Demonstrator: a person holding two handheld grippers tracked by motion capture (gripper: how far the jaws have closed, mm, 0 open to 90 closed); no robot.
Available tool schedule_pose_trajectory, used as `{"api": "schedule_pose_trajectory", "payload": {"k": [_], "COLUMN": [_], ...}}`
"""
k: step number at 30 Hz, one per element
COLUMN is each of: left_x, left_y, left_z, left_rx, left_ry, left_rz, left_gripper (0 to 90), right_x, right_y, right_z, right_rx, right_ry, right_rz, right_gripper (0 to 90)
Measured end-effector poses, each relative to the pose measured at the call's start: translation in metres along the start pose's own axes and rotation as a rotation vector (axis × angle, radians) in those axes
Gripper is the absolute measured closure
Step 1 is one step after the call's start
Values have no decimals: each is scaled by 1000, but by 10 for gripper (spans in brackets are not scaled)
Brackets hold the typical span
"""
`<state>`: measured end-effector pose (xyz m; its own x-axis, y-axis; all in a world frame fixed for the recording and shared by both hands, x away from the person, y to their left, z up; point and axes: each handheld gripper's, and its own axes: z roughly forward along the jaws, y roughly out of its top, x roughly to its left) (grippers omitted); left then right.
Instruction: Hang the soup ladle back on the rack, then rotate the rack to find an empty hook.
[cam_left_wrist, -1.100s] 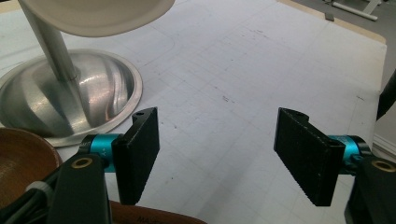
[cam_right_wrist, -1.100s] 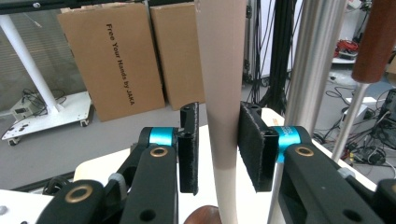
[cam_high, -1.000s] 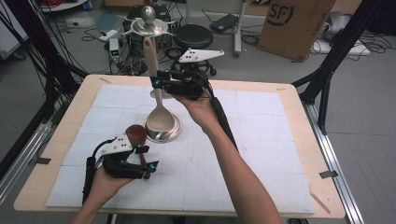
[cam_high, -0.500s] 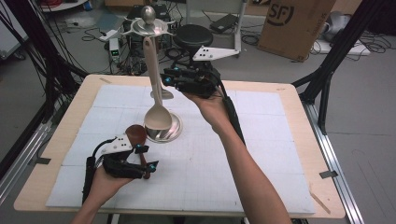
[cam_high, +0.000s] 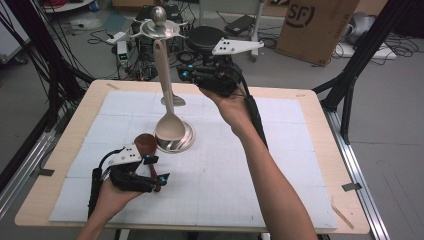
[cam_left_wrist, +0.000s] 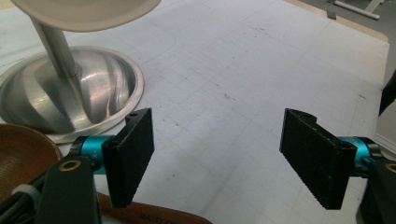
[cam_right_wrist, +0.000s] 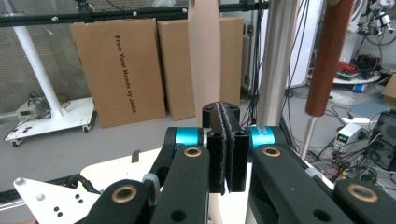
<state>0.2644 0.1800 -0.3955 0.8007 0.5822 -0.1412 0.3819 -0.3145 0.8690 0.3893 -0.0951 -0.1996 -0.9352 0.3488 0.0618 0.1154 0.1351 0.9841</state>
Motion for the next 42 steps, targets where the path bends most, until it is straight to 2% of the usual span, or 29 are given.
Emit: {"api": "schedule_pose_trajectory", "payload": {"k": [6, 17, 26, 42], "left_x": [-1, -1, 0, -1], "left_y": [0, 0, 0, 0], "left_z": [1, 1, 1, 1], "left_rx": [5, 5, 5, 7], "left_ry": [0, -3, -3, 5], "left_rz": [-3, 0, -1, 1], "left_gripper": [261, 252, 244, 194], "right_x": [-3, -1, 0, -2], "right_y": [11, 31, 39, 40], "right_z": [-4, 1, 6, 16], "right_rx": [-15, -23, -28, -39], "right_ry": [-11, -8, -8, 23], "right_rz": [-5, -36, -48, -63], "right_gripper": [894, 894, 894, 894]}}
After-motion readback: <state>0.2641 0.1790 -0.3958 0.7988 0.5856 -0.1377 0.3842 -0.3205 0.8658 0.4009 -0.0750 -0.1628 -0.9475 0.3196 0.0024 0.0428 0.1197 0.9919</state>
